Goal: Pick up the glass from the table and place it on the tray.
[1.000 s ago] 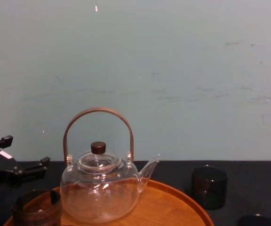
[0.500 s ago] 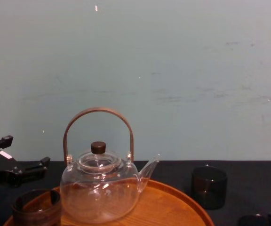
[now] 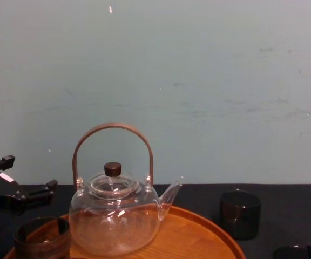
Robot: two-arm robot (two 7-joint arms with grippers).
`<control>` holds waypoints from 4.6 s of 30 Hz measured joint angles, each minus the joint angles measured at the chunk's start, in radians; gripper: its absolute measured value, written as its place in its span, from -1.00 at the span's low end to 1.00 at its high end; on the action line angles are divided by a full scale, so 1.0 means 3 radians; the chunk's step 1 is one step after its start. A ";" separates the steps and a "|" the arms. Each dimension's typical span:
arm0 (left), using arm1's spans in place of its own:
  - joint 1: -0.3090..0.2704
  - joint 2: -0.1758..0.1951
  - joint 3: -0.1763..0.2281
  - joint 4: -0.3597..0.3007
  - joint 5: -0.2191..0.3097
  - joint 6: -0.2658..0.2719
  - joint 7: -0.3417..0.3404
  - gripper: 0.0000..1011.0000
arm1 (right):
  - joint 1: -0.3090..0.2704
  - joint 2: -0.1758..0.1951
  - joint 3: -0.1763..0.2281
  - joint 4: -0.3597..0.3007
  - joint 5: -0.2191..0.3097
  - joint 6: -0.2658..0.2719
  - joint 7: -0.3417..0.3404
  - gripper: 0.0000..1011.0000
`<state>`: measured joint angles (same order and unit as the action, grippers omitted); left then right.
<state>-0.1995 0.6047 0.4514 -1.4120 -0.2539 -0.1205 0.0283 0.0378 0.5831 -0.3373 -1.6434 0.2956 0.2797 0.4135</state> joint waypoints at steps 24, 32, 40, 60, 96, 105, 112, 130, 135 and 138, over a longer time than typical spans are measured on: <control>0.0000 0.0000 0.0000 0.0000 0.0000 0.0000 0.0000 0.98 | -0.0004 0.0003 0.0006 -0.0005 0.0016 0.0000 -0.0003 0.79; 0.0000 0.0000 0.0000 0.0000 0.0000 0.0000 0.0000 0.98 | -0.0039 0.0024 0.0063 -0.0041 0.0051 -0.0029 0.0003 0.79; 0.0000 0.0000 0.0000 0.0000 0.0000 0.0000 0.0000 0.98 | -0.0028 0.0080 0.0144 -0.0157 0.0098 -0.0086 0.0036 0.79; 0.0000 0.0000 0.0000 0.0000 0.0000 0.0000 0.0000 0.98 | 0.0518 -0.0042 -0.0223 -0.0124 -0.0001 -0.0246 0.0299 0.79; 0.0000 0.0000 0.0000 0.0000 0.0000 0.0000 0.0000 0.98 | 0.0805 -0.0191 -0.0875 0.0149 -0.0020 -0.0382 0.0661 0.79; 0.0000 0.0000 0.0000 0.0000 0.0000 0.0000 0.0000 0.98 | 0.0838 -0.0206 -0.0954 0.0285 0.0039 -0.0452 0.0742 0.79; 0.0000 0.0000 0.0000 0.0000 0.0000 0.0000 0.0000 0.98 | 0.0860 -0.0222 -0.0997 0.0364 0.0073 -0.0466 0.0767 0.79; 0.0000 0.0000 0.0000 0.0000 0.0000 0.0000 0.0000 0.98 | 0.0906 -0.0253 -0.1052 0.0509 0.0070 -0.0481 0.0757 0.79; 0.0000 0.0000 0.0000 0.0000 0.0000 0.0000 0.0000 0.98 | 0.0906 -0.0255 -0.1057 0.0521 0.0055 -0.0465 0.0739 0.79; 0.0000 0.0000 0.0000 0.0000 0.0000 0.0000 0.0000 0.98 | 0.0906 -0.0257 -0.1060 0.0526 0.0050 -0.0458 0.0737 0.79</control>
<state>-0.1995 0.6047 0.4514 -1.4120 -0.2539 -0.1205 0.0283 0.3097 0.5061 -0.6554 -1.4857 0.3107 0.1425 0.6345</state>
